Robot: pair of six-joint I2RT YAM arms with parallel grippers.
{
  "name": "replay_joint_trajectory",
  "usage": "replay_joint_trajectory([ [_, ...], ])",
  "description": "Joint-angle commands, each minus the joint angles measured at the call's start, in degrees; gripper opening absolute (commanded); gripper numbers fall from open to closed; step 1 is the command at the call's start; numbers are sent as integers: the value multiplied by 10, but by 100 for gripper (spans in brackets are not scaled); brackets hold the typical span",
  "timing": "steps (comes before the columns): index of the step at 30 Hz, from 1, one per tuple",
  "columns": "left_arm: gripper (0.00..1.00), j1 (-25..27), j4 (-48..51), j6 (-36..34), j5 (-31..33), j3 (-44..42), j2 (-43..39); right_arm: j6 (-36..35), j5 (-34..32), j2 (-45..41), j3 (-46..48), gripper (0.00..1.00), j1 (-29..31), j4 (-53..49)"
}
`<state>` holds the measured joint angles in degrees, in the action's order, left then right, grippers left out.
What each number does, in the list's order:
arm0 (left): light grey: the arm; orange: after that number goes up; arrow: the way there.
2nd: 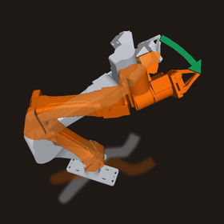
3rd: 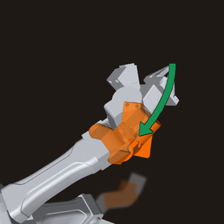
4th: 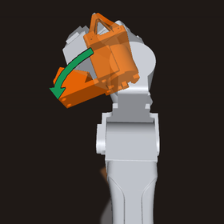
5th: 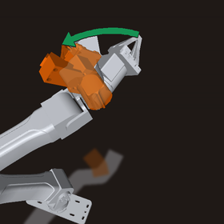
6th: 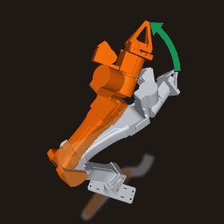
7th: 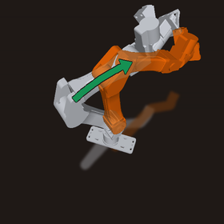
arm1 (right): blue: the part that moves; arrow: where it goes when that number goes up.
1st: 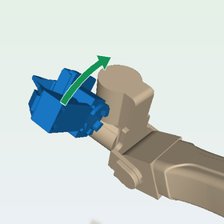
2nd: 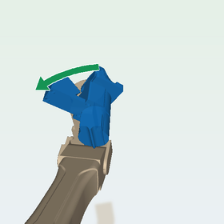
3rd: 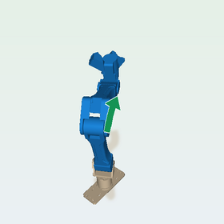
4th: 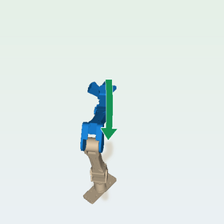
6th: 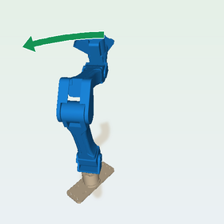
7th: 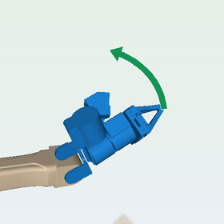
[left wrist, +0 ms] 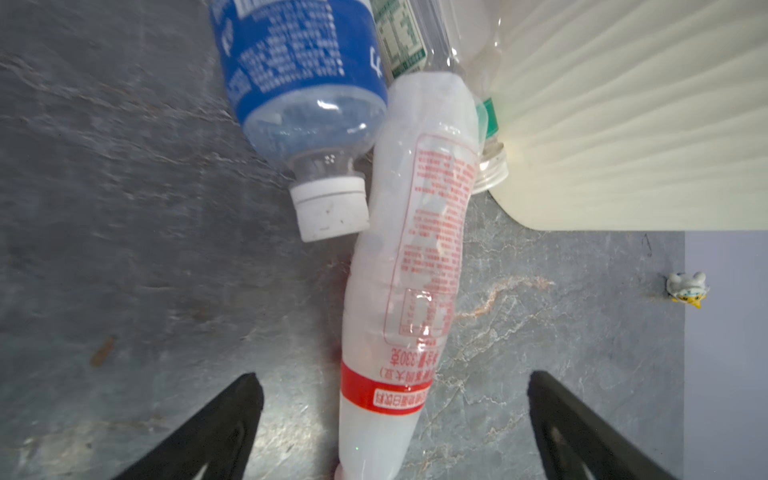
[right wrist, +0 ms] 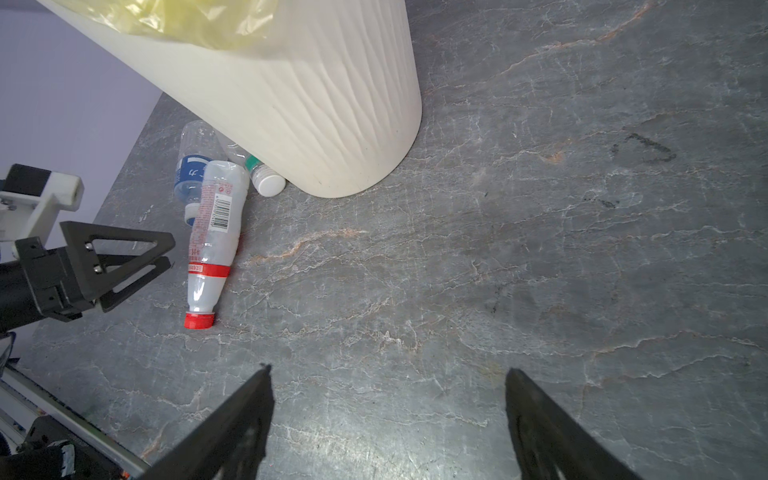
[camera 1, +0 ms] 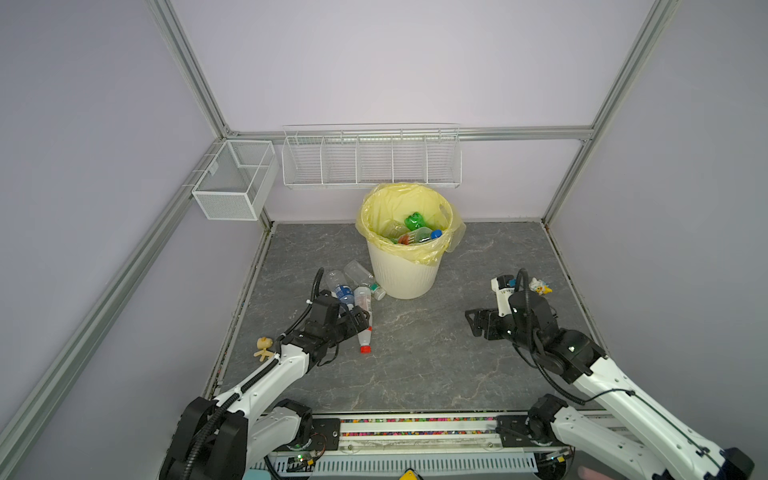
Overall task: Throw the plastic bottles in the bin
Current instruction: 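Lower the left gripper onto the white red-capped bottle while right gripper withdraws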
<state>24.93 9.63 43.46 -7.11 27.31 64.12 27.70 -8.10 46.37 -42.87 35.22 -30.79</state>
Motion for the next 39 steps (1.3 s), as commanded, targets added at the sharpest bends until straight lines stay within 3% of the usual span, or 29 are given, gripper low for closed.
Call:
replay_joint_trajectory([
  [1, 100, 10, -21, 2, 15, 6, 22, 12, 3, -12, 13, 88, -2, 5],
  [16, 95, 26, -9, -25, 28, 49, 120, 20, -4, -48, 38, 88, -2, -8],
  [26, 90, 35, -11, -36, 51, 63, 130, 23, -7, -53, 46, 88, -2, -9],
  [39, 74, 76, -18, -43, 78, 35, 137, 20, -15, -64, 47, 88, -3, -16],
])
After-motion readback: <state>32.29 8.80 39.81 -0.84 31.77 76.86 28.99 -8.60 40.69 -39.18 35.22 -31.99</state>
